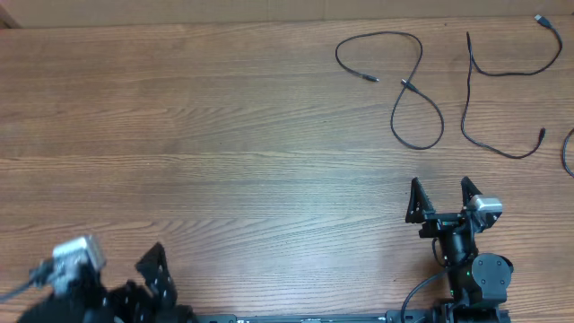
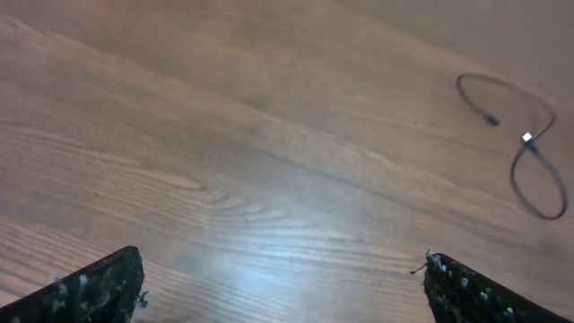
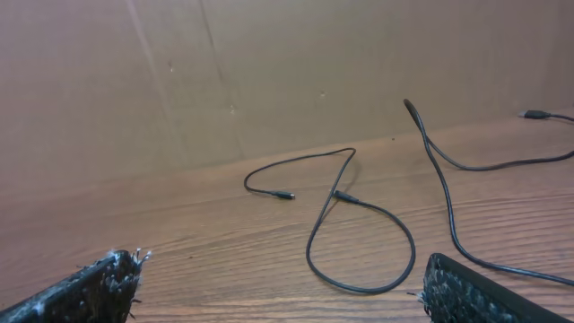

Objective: Untangle cables

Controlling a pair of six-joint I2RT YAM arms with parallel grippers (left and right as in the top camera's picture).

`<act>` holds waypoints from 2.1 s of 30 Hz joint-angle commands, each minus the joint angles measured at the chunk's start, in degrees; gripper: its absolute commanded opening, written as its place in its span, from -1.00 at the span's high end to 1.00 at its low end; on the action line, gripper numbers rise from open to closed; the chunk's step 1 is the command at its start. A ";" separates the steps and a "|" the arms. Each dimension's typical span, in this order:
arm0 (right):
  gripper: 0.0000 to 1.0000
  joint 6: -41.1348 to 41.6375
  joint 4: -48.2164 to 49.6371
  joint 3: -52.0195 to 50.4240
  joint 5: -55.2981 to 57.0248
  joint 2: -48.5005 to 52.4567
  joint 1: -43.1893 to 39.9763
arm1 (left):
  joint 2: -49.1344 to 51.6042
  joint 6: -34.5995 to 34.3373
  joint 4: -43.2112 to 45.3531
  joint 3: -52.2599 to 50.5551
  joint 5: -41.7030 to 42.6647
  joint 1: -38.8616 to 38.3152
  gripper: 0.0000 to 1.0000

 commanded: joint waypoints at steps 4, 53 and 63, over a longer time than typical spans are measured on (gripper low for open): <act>-1.00 -0.28 0.26 -0.59 0.35 -0.61 -0.04 | -12.11 -0.79 -0.15 0.00 0.02 2.97 -0.99; -1.00 -0.28 0.26 -0.59 0.35 -0.61 -0.04 | -29.55 -13.55 57.13 -45.55 -4.42 5.25 -0.99; -1.00 -0.28 0.26 -0.59 0.35 -0.61 -0.04 | -29.51 -13.84 76.52 -63.49 -4.44 5.25 -0.99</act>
